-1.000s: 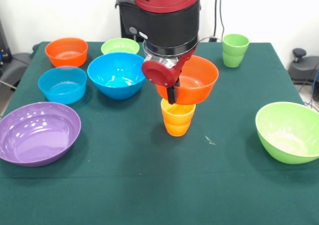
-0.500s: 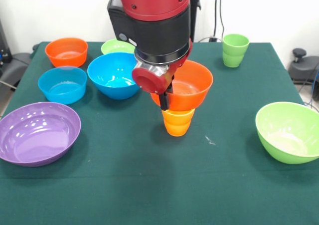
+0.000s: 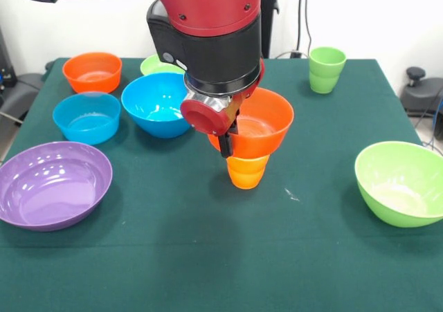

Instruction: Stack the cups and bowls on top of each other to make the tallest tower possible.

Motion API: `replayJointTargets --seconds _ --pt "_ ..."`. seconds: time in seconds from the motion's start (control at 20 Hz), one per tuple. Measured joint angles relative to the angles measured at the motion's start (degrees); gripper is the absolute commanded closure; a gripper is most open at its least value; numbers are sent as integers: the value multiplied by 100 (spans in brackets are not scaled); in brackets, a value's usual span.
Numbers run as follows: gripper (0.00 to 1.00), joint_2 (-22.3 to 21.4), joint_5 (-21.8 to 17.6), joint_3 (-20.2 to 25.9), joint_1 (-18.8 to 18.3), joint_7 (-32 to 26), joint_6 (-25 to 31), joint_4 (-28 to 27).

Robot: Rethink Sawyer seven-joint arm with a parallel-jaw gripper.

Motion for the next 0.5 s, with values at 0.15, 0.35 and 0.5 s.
replayJointTargets --seconds 0.15,0.35,0.5 --pt "100 1 -12 -1 0 0 0 0" --pt "100 2 -30 -2 1 0 -1 0" --pt "100 2 -44 -2 4 0 -1 -1"
